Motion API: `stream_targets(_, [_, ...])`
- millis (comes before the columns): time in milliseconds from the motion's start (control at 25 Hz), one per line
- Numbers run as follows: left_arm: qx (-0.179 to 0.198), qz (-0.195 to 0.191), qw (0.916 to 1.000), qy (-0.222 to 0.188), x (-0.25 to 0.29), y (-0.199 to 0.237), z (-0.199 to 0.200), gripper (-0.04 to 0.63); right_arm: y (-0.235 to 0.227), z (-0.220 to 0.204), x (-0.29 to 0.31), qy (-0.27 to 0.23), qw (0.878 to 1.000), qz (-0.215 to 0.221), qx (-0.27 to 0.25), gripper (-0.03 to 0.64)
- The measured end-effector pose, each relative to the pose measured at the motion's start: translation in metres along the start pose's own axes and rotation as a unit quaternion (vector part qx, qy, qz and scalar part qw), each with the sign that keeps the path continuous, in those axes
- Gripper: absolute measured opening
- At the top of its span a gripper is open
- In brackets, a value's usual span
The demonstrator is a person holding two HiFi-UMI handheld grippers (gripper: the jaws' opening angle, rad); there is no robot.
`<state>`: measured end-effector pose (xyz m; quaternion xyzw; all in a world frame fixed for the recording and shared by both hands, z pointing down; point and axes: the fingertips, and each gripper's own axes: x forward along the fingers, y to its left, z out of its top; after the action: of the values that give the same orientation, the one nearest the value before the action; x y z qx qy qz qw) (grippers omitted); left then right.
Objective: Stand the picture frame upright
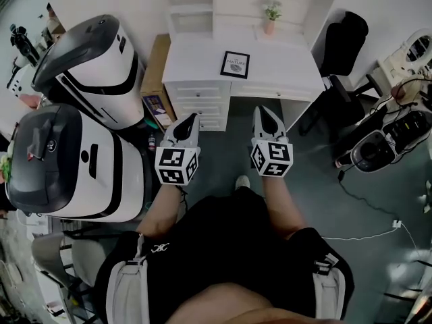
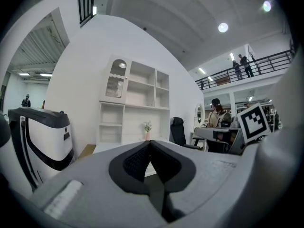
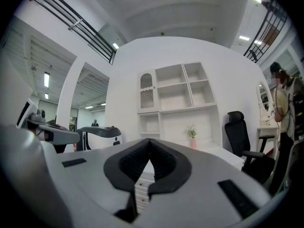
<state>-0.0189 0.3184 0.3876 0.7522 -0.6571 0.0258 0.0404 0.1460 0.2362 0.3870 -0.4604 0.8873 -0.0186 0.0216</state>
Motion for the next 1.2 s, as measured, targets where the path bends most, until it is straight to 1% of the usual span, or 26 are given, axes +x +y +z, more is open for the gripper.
stream_targets(320, [0.009,0.000,1.0000,-0.003,0.020,0.018,0.005,0.015,-0.009,0.002,0.025,-0.008,1.000,-0.012,0.004,0.002])
stream_targets(560, [0.016,0.005,0.9999,-0.001,0.057,0.036,0.006,0.015,-0.026,-0.003,0.062,-0.012,1.000,-0.018,-0.003,0.002])
stream_targets(760, [0.023,0.002,0.9997,0.005,0.107,0.045,0.007,0.015,-0.052,-0.009,0.106,-0.014,1.000,-0.021,0.003,0.002])
stream_targets(920, [0.029,0.001,0.9995,0.011,0.157,0.050,0.009,0.015,-0.083,-0.012,0.144,-0.011,0.999,-0.029,0.009,0.002])
stream_targets(1200, [0.036,0.001,0.9993,0.011,0.249,0.057,0.026,0.015,-0.138,-0.004,0.218,-0.019,0.999,-0.029,0.009,0.002])
